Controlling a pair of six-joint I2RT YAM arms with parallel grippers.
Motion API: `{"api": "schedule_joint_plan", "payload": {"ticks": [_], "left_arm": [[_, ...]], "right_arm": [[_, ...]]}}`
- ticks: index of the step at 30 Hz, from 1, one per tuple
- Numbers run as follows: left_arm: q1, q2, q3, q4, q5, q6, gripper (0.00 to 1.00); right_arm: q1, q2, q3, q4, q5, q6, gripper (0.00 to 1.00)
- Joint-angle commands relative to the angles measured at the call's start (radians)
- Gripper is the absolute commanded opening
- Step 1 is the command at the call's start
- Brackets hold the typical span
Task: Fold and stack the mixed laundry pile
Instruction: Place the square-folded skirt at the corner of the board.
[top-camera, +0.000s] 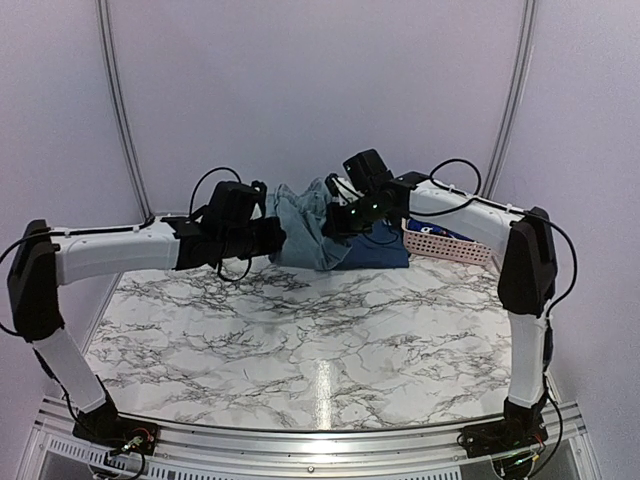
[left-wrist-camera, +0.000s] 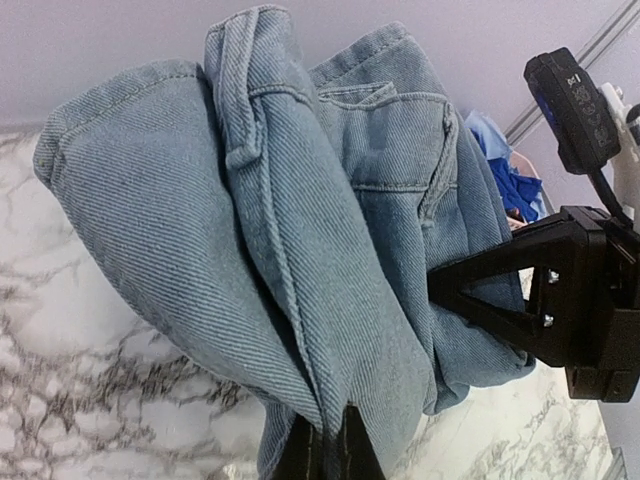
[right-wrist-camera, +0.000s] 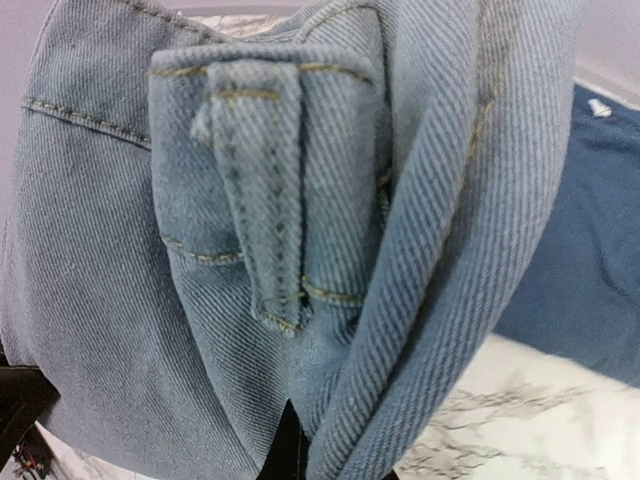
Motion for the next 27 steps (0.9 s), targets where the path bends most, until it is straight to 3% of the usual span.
{"api": "schedule_joint_plan", "payload": {"ticks": [1,11,20,25,26,27], "left_arm": [[0.01,0.195,0.24,-0.004,0.012,0.176,0.0],[0.044,0.663,0.77,0.006,0.128,0.221,0.0],[0.099,0.886,0.943,0.052,0.254,0.121,0.0],[0.114,0.938,0.953,0.063,0.272,0.077,0.0],[0.12,0.945,0.953,0.064,0.281,0.065,0.0],[0.125,0.948,0.952,0.063,0.288,0.056,0.09]], "right_arm": [[-0.094,-0.026,0.068,-0.004,0.086,-0.082,0.0],[-0.22,0.062,0.091,0.14,0.108,-0.172,0.0],[-0.285,0.219,0.173,0.156,0.107,-0.211,0.0],[-0.298,0.299,0.186,0.153,0.128,-0.221,0.01],[-0.299,0.309,0.196,0.147,0.143,-0.23,0.12],[-0.299,0.319,0.213,0.138,0.155,-0.235,0.25]]}}
